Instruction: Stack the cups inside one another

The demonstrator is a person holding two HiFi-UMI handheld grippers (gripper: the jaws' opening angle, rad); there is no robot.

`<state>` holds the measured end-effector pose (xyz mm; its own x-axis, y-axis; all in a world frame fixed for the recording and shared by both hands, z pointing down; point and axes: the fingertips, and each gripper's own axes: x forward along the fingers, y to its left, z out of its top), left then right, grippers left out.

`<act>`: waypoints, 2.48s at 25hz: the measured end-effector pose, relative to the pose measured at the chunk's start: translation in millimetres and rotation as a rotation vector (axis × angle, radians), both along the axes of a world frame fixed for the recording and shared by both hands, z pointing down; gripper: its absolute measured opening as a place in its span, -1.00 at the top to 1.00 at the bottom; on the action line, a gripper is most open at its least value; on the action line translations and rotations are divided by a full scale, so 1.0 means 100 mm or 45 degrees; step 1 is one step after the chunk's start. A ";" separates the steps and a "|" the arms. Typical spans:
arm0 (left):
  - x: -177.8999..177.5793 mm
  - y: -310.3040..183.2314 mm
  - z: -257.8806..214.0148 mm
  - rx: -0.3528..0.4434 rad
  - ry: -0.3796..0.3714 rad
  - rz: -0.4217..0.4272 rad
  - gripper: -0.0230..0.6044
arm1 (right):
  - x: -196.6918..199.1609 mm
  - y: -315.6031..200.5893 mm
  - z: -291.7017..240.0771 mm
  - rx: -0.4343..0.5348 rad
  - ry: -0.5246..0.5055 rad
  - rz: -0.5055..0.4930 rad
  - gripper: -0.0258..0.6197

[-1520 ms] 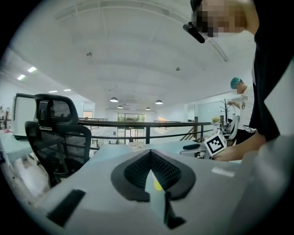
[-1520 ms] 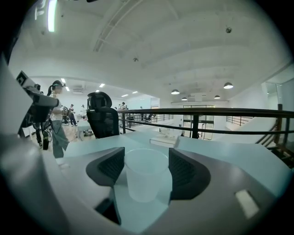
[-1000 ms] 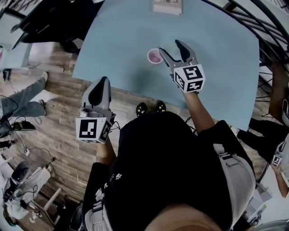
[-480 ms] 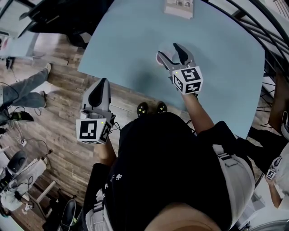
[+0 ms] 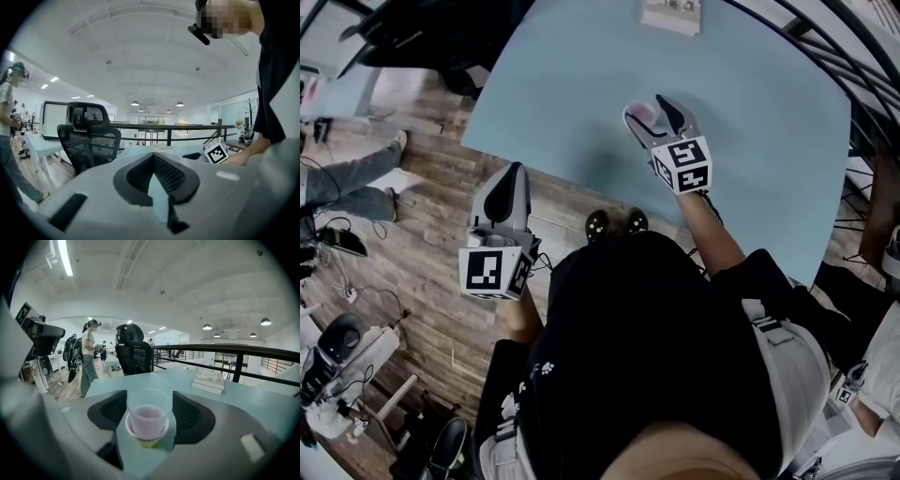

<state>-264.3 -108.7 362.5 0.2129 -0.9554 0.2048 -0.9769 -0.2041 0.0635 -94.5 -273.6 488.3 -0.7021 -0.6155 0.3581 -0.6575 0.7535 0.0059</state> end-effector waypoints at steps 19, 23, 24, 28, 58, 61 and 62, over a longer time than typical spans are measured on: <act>0.19 0.06 -0.01 0.011 0.004 0.055 0.97 | 0.13 0.15 -0.11 -0.013 -0.068 0.025 -0.06; 0.30 0.02 -0.01 0.014 0.007 0.100 0.97 | 0.28 0.20 -0.34 0.031 -0.171 0.070 0.17; 0.34 0.01 -0.01 0.017 0.009 0.113 0.97 | 0.33 0.21 -0.39 0.044 -0.194 0.080 0.24; 0.46 -0.08 0.01 0.018 0.012 0.173 0.97 | 0.50 0.26 -0.57 0.084 -0.274 0.125 0.43; 1.58 -0.55 0.04 0.022 0.045 0.634 0.97 | 1.73 0.72 -0.89 0.209 -0.311 0.427 0.89; 1.57 -0.54 0.05 0.021 0.045 0.634 0.97 | 1.70 0.74 -0.91 0.215 -0.305 0.413 0.89; 1.57 -0.54 0.05 0.021 0.044 0.633 0.97 | 1.69 0.74 -0.92 0.217 -0.306 0.408 0.88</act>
<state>-107.0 -162.4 367.3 0.6501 -0.7393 0.1755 -0.7583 -0.6461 0.0870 74.0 -199.4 396.2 -0.5167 -0.8522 0.0820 -0.8560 0.5123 -0.0691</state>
